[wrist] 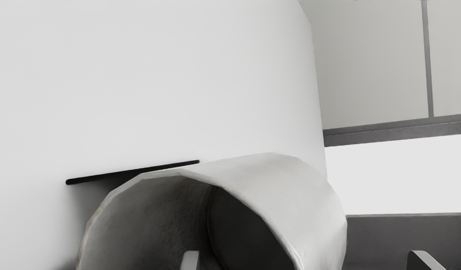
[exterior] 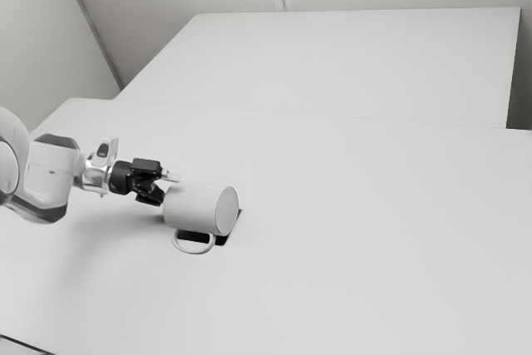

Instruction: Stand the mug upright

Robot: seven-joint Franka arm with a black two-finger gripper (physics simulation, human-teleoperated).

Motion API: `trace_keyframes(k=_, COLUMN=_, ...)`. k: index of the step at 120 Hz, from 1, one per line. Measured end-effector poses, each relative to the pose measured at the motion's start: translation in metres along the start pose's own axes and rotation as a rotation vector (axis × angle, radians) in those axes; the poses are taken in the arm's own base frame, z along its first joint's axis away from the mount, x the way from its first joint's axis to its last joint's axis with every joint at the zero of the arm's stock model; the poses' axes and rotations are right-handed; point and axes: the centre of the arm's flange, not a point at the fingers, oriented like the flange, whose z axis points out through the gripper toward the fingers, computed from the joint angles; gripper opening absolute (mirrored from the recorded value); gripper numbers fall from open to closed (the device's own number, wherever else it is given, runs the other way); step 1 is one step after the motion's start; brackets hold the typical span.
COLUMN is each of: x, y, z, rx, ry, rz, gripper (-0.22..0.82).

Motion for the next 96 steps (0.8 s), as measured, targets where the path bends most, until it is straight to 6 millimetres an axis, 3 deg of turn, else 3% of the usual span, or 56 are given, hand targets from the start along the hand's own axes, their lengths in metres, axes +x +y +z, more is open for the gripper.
trace_keyframes(k=13, x=-0.003, y=0.0, z=0.003, rx=-0.026, ry=0.012, rz=0.024, gripper=0.6)
trace_keyframes(k=34, x=-0.012, y=-0.004, z=0.008, rx=-0.053, ry=0.025, rz=0.041, gripper=0.17)
trace_keyframes(k=47, x=-0.012, y=-0.003, z=0.011, rx=-0.066, ry=0.034, rz=0.057, gripper=0.01)
trace_keyframes(k=76, x=-0.008, y=0.008, z=0.021, rx=-0.099, ry=0.038, rz=0.103, gripper=-0.11)
trace_keyframes(k=96, x=0.007, y=0.042, z=0.017, rx=-0.121, ry=0.058, rz=0.188, gripper=-0.15)
